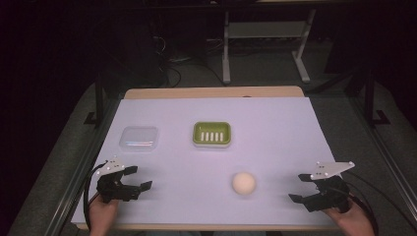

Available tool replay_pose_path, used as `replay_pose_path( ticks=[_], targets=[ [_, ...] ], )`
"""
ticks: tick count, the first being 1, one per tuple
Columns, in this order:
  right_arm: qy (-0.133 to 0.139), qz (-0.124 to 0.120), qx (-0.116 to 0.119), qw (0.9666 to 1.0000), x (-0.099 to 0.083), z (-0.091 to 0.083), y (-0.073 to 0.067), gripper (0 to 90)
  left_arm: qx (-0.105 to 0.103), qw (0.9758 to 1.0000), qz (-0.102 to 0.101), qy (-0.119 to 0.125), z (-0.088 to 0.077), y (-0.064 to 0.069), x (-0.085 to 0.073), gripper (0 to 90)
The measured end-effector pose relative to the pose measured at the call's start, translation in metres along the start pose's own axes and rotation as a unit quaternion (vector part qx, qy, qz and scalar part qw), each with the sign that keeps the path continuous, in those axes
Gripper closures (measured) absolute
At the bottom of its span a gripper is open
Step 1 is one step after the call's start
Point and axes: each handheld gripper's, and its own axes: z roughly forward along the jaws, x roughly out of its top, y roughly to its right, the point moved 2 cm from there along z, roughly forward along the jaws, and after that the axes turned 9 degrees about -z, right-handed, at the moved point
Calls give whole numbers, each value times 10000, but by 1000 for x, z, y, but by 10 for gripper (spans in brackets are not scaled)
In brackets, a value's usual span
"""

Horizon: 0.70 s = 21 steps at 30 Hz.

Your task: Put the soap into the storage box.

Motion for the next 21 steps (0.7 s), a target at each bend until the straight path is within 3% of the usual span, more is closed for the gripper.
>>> replay_pose_path(
  ticks=[9, 21],
  targets=[
    [-7, -87, 20, 10000, 10, -1, -4, 229, -19, 10000, -14, 1, 1, 1, 0, 136],
    [-242, -250, 212, 9992, 36, 15, -12, 186, -21, 10000, 4, -2, 0, 1, 0, 136]
  ],
)
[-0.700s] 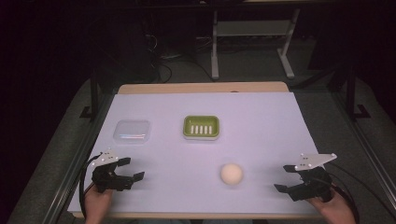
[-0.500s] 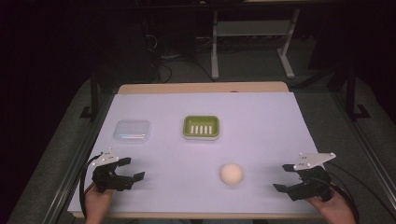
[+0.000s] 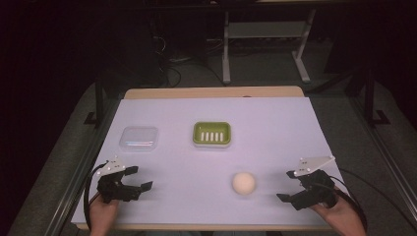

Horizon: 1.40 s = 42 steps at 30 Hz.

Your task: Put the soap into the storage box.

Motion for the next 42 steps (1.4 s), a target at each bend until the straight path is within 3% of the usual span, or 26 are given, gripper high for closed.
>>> replay_pose_path(
  ticks=[8, 16, 34, 42],
  targets=[
    [-29, -79, 85, 9999, 13, 6, -1, 185, 5, 10000, -10, 6, 0, 1, 0, 136],
    [-263, -171, 152, 9994, 21, 13, -1, 186, 2, 10000, -30, 0, 0, 0, 0, 136],
    [-305, -350, 238, 9986, 47, 21, 1, 173, -41, 10000, 1, -19, 1, 1, 0, 136],
    [-446, -387, 287, 9978, 56, 34, 2, 171, -37, 10000, 13, -7, 0, 1, 0, 136]
  ],
)
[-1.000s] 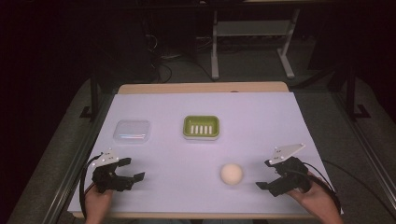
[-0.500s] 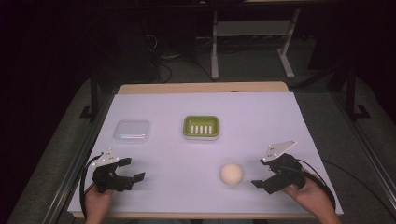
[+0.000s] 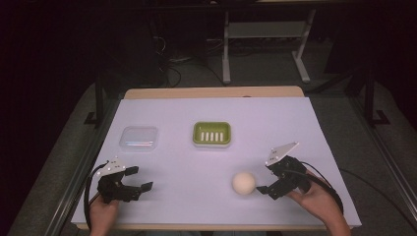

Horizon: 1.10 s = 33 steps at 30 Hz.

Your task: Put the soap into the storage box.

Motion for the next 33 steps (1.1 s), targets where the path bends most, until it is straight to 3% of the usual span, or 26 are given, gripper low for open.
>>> replay_pose_path(
  ticks=[5, 33],
  targets=[
    [0, 24, 43, 10000, 2, 4, 1, 165, -12, 10000, 34, -33, 0, 0, 0, 136],
    [-341, -347, 314, 9983, 31, 44, -6, 154, -26, 10000, 65, -26, 0, 1, 1, 136]
  ],
)
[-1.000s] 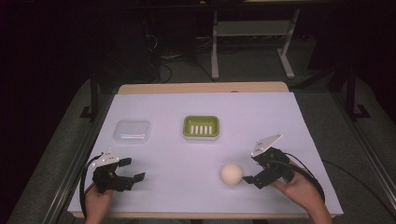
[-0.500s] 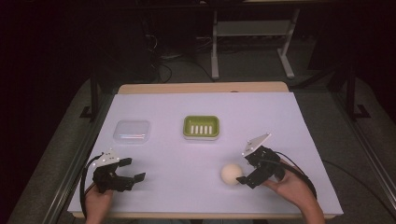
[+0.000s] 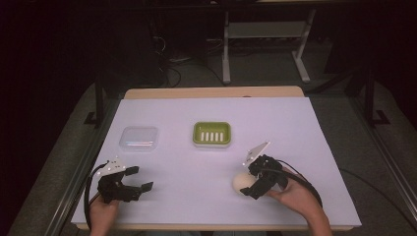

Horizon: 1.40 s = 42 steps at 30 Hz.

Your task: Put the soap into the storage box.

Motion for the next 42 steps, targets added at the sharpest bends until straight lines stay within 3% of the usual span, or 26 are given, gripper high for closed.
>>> replay_pose_path(
  ticks=[20, 42],
  targets=[
    [-420, -91, -5, 9991, 6, 22, -3, 155, -29, 10000, 15, 2, 1, 1, 1, 136],
    [-624, -172, -75, 9979, 7, 30, -3, 208, -53, 10000, 14, -22, 2, 1, 1, 136]
  ],
)
